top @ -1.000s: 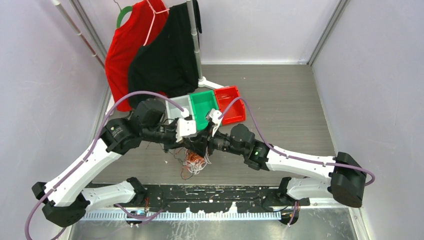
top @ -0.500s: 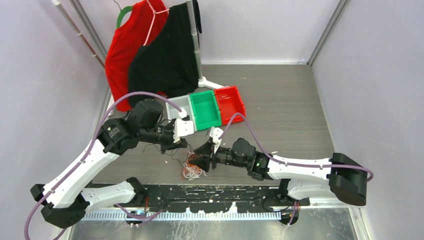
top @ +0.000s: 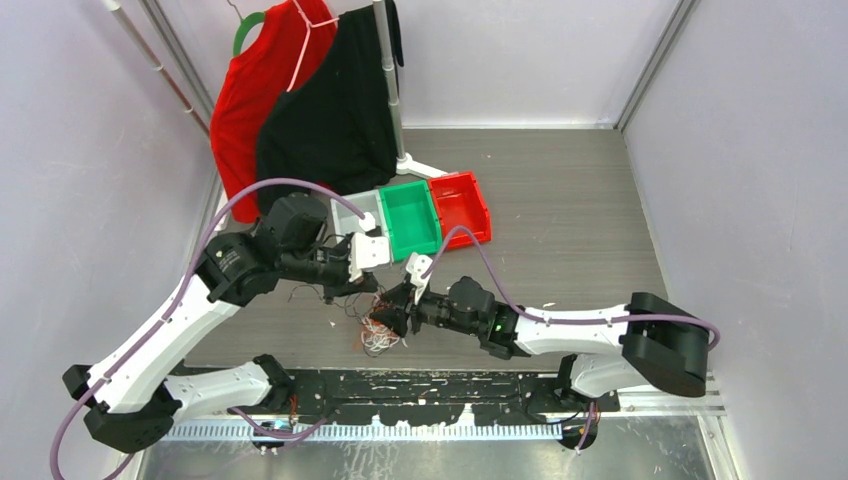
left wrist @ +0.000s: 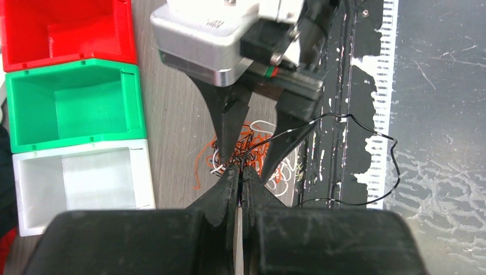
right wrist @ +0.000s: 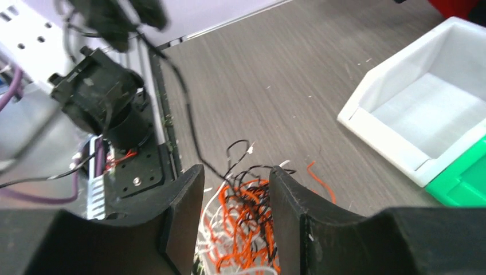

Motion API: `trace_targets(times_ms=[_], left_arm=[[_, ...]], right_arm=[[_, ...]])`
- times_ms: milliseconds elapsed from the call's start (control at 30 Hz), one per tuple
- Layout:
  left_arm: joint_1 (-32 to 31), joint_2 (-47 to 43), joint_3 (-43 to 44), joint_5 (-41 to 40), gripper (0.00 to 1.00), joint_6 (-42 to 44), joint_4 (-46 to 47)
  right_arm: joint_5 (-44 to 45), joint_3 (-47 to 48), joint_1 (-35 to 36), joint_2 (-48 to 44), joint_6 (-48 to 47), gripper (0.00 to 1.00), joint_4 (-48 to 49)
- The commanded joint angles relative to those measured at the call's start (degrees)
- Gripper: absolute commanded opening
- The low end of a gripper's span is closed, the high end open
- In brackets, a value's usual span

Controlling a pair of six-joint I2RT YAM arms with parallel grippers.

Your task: Untangle the cables

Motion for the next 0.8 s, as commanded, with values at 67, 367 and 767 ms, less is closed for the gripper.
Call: trace_targets(times_ms=[67, 367, 767], left_arm=[[0.1, 0.1, 5.6, 4.18, 0.0, -2.55, 0.37], [0.09, 1.71, 12.86, 7.81, 0.0, -3.86, -2.14], [0.07, 5.94, 33.26, 3.85, 0.0, -2.46, 3.42]], right_arm=[[7.18, 3.13, 0.39, 5.15, -0.91, 0.48, 14.91], [7.72, 1.47, 0.39, 10.64, 1.85, 0.35, 19.79], [12.82, -8.83, 1.69, 15.46, 5.31, 0.39, 24.58]])
